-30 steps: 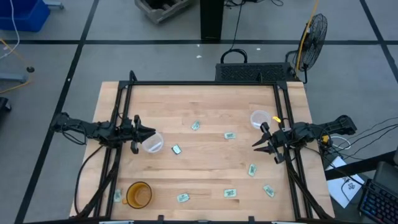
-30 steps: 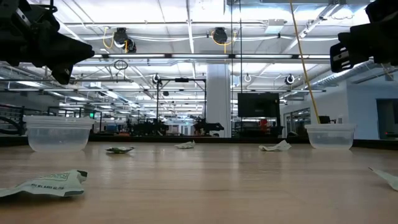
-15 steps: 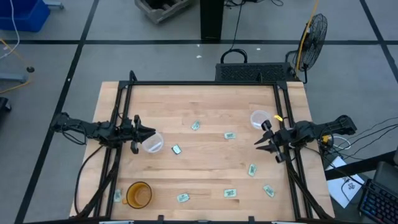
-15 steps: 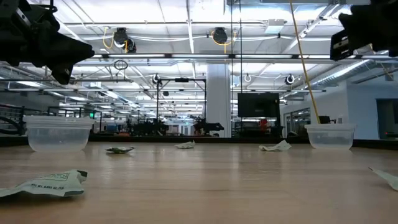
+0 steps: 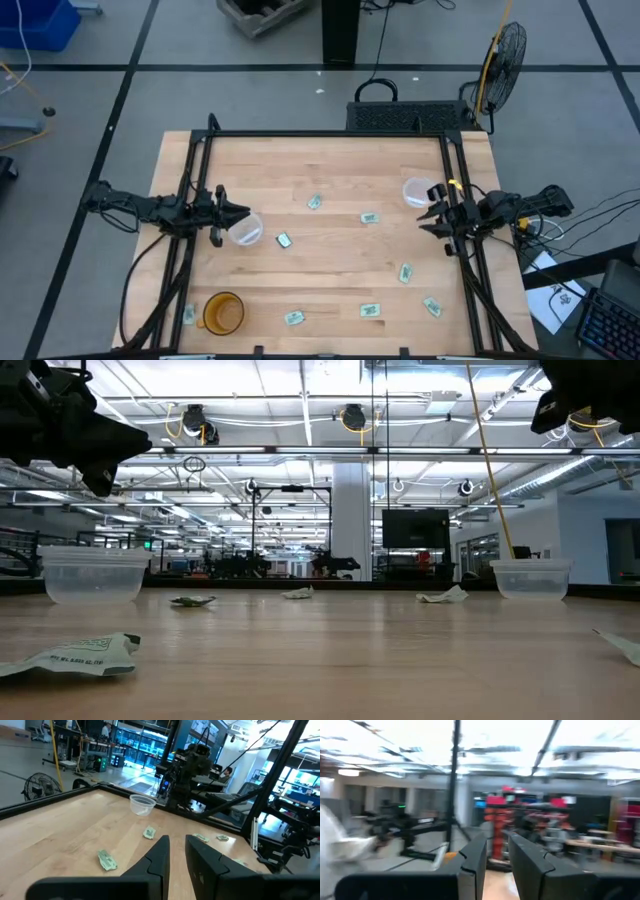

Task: Pick and place items into bin
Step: Put the green stevia packet into the right transparent bin, then put the green stevia packet into the left transparent bin

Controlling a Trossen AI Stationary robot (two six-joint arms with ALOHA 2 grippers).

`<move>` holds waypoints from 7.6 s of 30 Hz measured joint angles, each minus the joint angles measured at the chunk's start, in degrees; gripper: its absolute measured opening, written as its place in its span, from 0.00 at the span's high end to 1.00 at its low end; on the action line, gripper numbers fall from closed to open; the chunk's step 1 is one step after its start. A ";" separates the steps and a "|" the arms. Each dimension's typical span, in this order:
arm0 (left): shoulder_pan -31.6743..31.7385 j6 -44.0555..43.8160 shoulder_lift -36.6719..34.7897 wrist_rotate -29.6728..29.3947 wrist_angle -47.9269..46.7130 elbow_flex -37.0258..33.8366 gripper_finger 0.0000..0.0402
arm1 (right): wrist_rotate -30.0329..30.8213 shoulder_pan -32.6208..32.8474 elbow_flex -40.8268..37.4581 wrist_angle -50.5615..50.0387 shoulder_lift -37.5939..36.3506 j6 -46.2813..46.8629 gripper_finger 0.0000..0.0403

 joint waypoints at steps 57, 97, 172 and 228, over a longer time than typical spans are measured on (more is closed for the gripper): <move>5.62 20.70 25.15 -18.03 -13.65 25.53 0.55 | 10.92 -17.25 33.70 -29.78 79.18 29.55 0.65; 5.60 18.75 25.15 -17.92 -13.65 25.53 0.55 | 15.62 -17.14 33.92 -33.18 61.22 29.49 1.00; 29.23 14.05 87.02 13.31 -4.74 49.80 0.55 | 30.43 -17.27 20.92 -9.29 50.84 23.35 0.82; 11.53 -20.68 54.85 5.10 -56.27 40.64 0.99 | 30.39 -17.16 20.92 -12.03 50.86 23.69 0.82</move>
